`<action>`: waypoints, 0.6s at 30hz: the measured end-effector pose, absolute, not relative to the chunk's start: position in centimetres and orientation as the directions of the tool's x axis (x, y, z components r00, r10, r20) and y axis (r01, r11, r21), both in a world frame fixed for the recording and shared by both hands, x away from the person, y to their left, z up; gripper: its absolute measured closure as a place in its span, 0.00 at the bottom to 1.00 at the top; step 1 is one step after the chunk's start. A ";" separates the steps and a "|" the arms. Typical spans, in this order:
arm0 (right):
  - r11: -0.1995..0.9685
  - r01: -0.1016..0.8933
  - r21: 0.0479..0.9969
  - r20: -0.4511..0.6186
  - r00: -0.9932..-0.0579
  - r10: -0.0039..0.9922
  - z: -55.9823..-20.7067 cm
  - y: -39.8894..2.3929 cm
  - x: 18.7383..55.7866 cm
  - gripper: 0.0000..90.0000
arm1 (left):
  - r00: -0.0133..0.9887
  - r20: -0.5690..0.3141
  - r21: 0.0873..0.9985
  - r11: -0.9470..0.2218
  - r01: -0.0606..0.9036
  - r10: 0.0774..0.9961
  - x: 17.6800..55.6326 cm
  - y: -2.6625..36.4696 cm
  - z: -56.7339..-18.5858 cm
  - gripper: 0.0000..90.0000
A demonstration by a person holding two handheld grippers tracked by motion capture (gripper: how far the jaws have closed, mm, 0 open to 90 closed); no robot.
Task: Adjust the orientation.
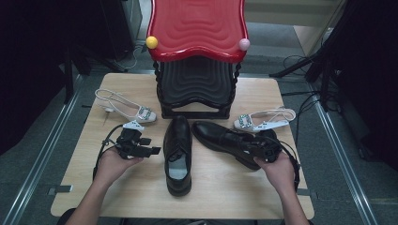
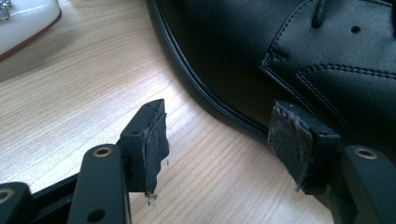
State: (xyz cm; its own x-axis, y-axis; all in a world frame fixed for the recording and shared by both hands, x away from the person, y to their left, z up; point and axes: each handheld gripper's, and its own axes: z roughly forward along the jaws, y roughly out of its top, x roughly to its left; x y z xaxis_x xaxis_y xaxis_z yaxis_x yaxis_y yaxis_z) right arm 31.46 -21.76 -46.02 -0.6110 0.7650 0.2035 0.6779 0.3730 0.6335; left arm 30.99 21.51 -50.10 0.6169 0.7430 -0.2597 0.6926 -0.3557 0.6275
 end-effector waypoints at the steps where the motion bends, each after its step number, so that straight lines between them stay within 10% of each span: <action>1: 0.373 0.681 0.630 0.208 -0.610 0.764 -46.0 -21.7 31.5 1.00 | 0.617 -0.258 0.629 -0.356 0.692 0.743 31.0 21.5 -50.1 0.41; 18: 0.444 0.665 0.601 0.255 -0.686 0.682 -45.8 -19.3 30.8 1.00 | 0.612 -0.269 0.626 -0.347 0.698 0.744 30.4 21.6 -50.2 0.41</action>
